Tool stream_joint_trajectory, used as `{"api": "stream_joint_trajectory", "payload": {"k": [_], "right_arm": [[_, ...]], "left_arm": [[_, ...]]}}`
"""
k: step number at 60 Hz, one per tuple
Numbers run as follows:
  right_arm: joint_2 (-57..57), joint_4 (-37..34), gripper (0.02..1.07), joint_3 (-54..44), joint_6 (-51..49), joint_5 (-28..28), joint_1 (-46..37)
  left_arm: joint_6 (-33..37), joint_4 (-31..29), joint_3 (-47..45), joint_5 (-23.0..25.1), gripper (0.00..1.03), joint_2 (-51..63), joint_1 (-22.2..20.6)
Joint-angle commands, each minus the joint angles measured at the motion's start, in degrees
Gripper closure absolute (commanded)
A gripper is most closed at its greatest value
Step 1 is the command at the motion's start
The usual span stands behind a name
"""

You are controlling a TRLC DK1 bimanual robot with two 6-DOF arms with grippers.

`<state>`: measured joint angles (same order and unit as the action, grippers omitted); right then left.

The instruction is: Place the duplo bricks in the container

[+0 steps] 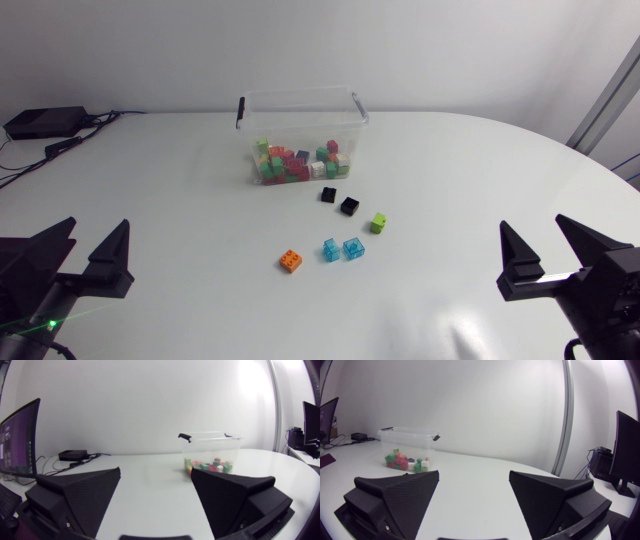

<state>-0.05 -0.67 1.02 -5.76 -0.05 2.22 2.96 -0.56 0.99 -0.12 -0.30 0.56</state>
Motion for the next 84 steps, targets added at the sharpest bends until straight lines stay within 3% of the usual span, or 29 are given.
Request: {"api": "stream_joint_trajectory", "payload": {"k": [1,17,32,40,51,57,64,70,84], "right_arm": [[-0.1,0.2,0.06,-1.1,1.3,-0.2,0.5],[-0.4,0.5,0.06,-1.1,1.4,-0.1,0.6],[-0.3,0.8,0.06,1.1,0.4,0.4,0.6],[3.0,0.8,0.06,5.5,0.5,0.4,1.6],[16.1,2.2,0.07,12.7,0.5,0.5,1.7],[21.1,2.2,0.07,15.9,0.6,0.4,1.8],[27.6,1.5,0.07,19.7,1.3,0.2,2.1],[32.3,-1.4,0.07,23.1,1.5,0.1,2.8],[42.9,-10.1,0.07,31.2,0.7,-0.2,3.8]], "left_arm": [[-1.0,-0.1,-0.9,-0.1,0.05,-0.5,-0.6],[-1.7,0.2,-0.7,-0.1,0.05,-0.6,-0.5],[-2.3,-4.2,7.5,-0.3,0.06,3.5,-0.2],[-2.3,-6.5,14.8,-0.2,0.06,16.4,-3.6],[-2.5,-11.6,24.3,-1.3,0.08,31.0,-8.3],[-2.3,-20.0,32.8,-4.9,0.08,42.9,-15.3],[-0.9,-27.2,39.7,-5.7,0.07,54.8,-20.0],[6.1,-32.8,44.8,-5.5,0.07,64.6,-26.2],[5.1,-37.9,55.3,-5.2,0.08,85.0,-29.3]]}}
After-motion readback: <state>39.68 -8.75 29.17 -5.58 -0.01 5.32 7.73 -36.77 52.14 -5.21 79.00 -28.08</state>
